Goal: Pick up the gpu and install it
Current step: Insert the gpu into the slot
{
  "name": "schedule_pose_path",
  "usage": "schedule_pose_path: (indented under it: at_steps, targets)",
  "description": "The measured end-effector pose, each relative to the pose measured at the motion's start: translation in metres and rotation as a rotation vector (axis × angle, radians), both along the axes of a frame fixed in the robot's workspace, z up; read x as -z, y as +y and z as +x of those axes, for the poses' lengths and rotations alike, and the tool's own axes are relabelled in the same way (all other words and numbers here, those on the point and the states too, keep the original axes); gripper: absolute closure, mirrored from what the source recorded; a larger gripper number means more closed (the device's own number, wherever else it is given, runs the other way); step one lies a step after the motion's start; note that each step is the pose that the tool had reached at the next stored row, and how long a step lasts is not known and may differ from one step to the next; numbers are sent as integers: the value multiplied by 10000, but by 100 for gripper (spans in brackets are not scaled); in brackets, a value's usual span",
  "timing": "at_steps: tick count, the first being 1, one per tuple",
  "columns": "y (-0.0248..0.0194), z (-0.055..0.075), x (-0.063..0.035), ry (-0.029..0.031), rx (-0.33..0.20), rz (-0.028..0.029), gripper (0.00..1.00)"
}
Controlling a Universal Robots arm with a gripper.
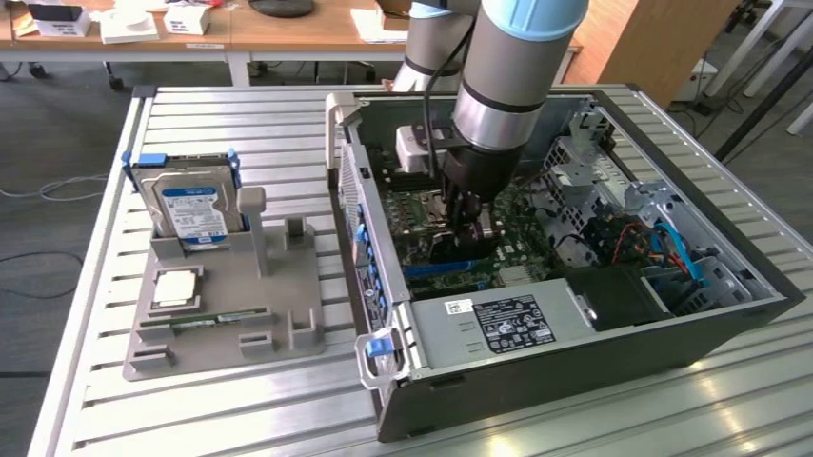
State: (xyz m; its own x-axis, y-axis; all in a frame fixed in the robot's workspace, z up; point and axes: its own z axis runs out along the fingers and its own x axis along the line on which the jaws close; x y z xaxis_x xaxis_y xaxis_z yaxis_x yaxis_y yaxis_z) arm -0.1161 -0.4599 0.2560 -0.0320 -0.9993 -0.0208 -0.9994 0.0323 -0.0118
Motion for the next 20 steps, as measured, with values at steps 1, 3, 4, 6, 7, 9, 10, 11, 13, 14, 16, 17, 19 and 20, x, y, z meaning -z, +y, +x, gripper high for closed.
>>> schedule_pose_path:
  at_steps: [1,3,4,6,7,9,10,11,13,14,16,17,19,20]
  targets:
    - [0,0,4,0,2,1,73]
    - [0,0,13,-1,4,3,73]
    - [0,0,16,0,5,3,73]
    - [0,0,17,0,5,2,73]
    - [0,0,18,0,5,2,73]
    - [0,0,18,-1,5,4,73]
    - [0,0,18,-1,5,3,73]
    - [0,0,18,-1,5,4,73]
    - [0,0,18,-1,5,4,73]
    - [0,0,18,-1,-16,0,73]
    - [0,0,19,-1,-19,0,73]
    - [1,1,19,-1,-21,1,73]
    - [1,5,19,-1,-24,1,73]
    - [1,10,19,-1,-28,2,73]
